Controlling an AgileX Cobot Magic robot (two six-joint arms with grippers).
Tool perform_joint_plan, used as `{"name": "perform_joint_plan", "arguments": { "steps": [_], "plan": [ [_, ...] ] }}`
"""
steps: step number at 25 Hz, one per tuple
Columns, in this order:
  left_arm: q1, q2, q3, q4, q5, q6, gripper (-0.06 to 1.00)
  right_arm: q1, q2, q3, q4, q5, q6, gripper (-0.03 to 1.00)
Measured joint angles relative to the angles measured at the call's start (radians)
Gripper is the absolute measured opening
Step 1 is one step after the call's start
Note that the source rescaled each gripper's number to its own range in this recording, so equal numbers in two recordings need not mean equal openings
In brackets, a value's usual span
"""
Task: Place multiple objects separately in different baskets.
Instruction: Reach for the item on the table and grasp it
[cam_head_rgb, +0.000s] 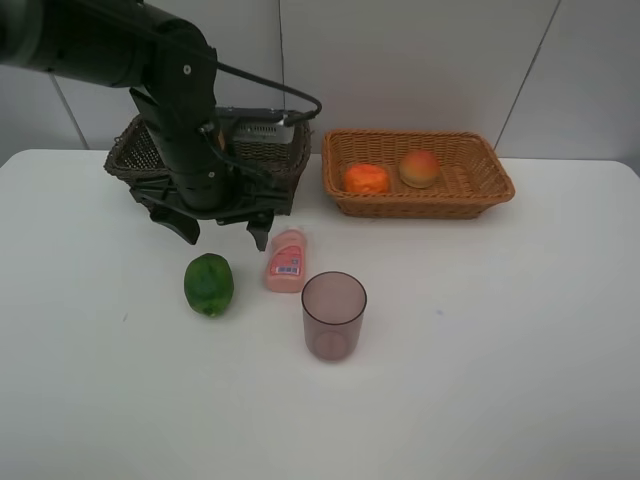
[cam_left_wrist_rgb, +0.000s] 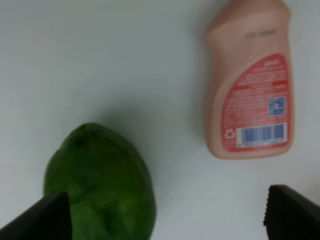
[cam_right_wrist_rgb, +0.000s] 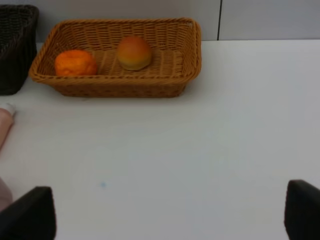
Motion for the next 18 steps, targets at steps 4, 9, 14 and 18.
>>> {"name": "perform_joint_plan", "arguments": {
  "steps": [4,9,14,18],
  "plan": [
    [-0.003,0.011,0.0,-0.021,-0.029,-0.028,1.0,0.0,0.0,0.0,0.0,0.0,0.0,0.97],
    [-0.039,0.012,-0.001,-0.018,-0.029,-0.035,1.0,0.0,0.0,0.0,0.0,0.0,0.0,0.97],
    [-0.094,0.006,-0.069,-0.017,0.033,0.039,1.0,0.0,0.0,0.0,0.0,0.0,0.0,0.97],
    [-0.153,-0.021,-0.138,-0.02,0.107,0.133,1.0,0.0,0.0,0.0,0.0,0.0,0.0,0.97]
  ]
}}
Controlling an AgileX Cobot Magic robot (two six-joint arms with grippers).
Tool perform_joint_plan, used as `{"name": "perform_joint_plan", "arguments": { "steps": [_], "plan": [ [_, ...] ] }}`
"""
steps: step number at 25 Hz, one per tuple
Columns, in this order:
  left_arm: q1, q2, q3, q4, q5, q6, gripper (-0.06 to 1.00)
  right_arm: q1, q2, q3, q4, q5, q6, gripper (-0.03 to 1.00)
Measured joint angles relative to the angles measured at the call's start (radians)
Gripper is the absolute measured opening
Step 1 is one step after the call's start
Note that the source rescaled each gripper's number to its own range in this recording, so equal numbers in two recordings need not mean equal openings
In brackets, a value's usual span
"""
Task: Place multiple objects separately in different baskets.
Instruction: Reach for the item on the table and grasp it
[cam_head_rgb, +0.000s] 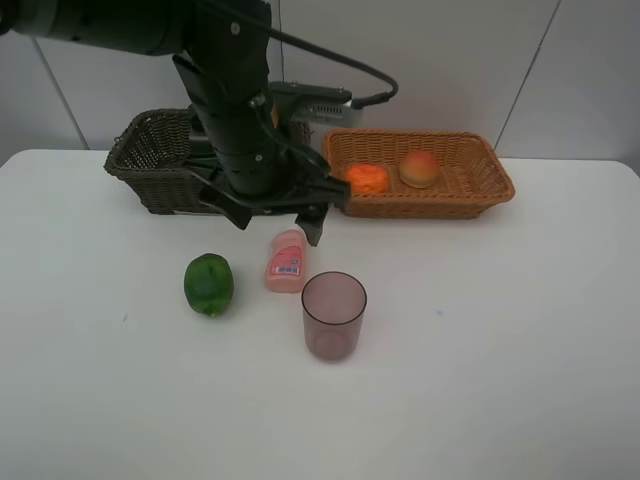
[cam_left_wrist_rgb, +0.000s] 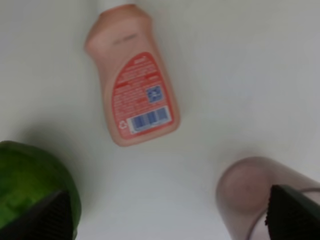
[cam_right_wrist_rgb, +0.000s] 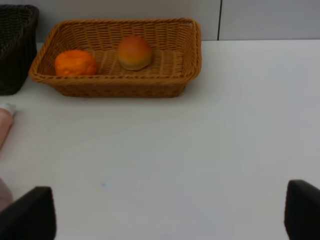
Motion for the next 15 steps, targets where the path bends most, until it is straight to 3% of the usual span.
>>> {"name": "perform_joint_plan", "arguments": {
  "steps": [7,15],
  "plan": [
    [-0.095,0.0,-0.014,-0.001,0.045,0.073,1.0,0.0,0.0,0.0,0.0,0.0,0.0,0.97],
    [-0.118,0.063,-0.003,0.001,0.018,-0.005,1.0,0.0,0.0,0.0,0.0,0.0,0.0,0.97]
  ]
}}
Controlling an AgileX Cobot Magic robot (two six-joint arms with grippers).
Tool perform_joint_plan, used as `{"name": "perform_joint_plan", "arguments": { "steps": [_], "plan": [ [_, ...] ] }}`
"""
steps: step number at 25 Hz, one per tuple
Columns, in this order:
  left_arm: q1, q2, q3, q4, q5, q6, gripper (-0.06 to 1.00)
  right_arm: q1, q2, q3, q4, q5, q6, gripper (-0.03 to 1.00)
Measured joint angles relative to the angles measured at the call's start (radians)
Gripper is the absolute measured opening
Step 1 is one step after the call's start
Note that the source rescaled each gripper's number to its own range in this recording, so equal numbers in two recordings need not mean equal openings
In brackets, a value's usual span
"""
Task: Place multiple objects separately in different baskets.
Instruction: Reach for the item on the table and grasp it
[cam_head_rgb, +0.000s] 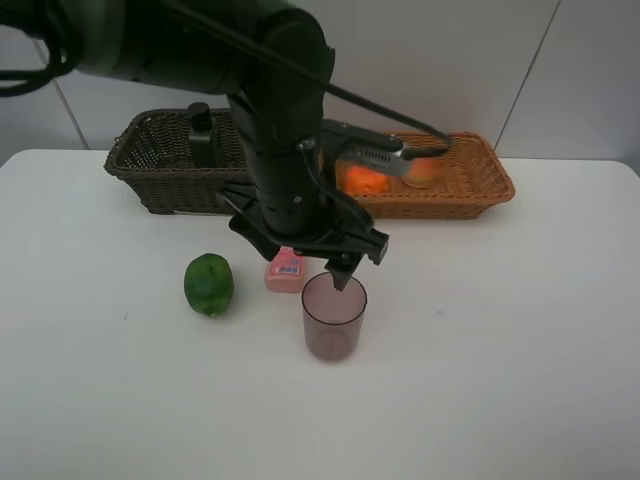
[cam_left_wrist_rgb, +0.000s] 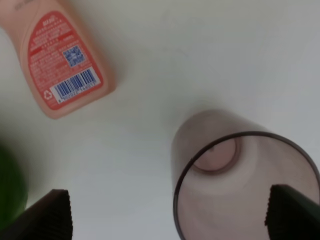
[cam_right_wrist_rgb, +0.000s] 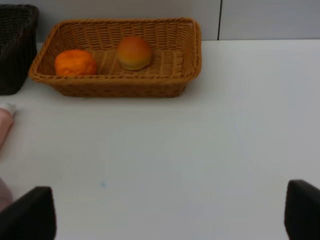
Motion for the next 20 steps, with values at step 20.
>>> {"name": "perform_joint_plan", "arguments": {
  "steps": [20],
  "plan": [
    [-0.008,0.037,0.09,0.003,-0.109,-0.071,1.0,0.0,0.0,0.0,0.0,0.0,0.0,0.97]
  ]
}}
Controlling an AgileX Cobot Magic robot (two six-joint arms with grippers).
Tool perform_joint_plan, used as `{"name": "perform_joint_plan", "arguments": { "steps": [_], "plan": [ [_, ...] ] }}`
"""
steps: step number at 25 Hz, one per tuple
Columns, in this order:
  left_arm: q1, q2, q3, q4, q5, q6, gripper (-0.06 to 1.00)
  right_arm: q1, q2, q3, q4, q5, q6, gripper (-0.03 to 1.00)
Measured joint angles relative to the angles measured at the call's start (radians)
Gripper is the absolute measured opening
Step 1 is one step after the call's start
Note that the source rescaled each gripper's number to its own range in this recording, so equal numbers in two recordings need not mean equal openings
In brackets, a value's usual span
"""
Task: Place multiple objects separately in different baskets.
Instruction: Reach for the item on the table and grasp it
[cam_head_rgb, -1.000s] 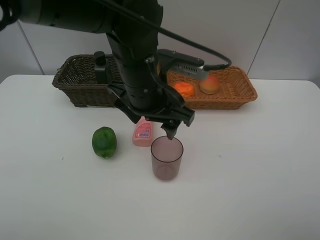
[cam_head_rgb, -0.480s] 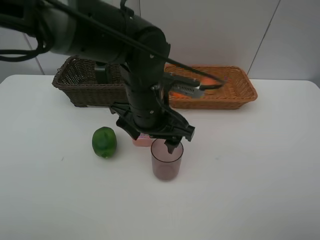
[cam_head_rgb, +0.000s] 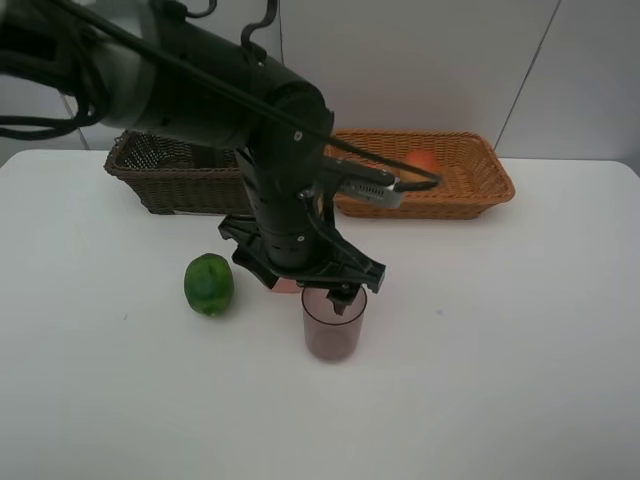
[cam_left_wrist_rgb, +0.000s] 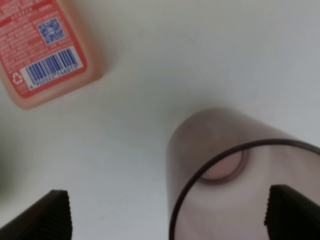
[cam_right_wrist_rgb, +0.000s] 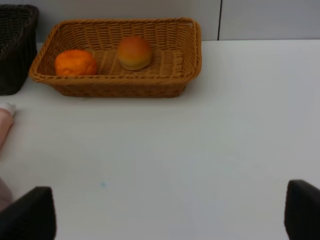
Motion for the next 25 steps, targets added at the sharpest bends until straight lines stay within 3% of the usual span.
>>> {"name": "perform_joint_plan", "arguments": {
  "steps": [25],
  "plan": [
    [0.001,0.041,0.035,-0.003,-0.031,-0.014,1.0,0.0,0.0,0.0,0.0,0.0,0.0,0.97]
  ]
}}
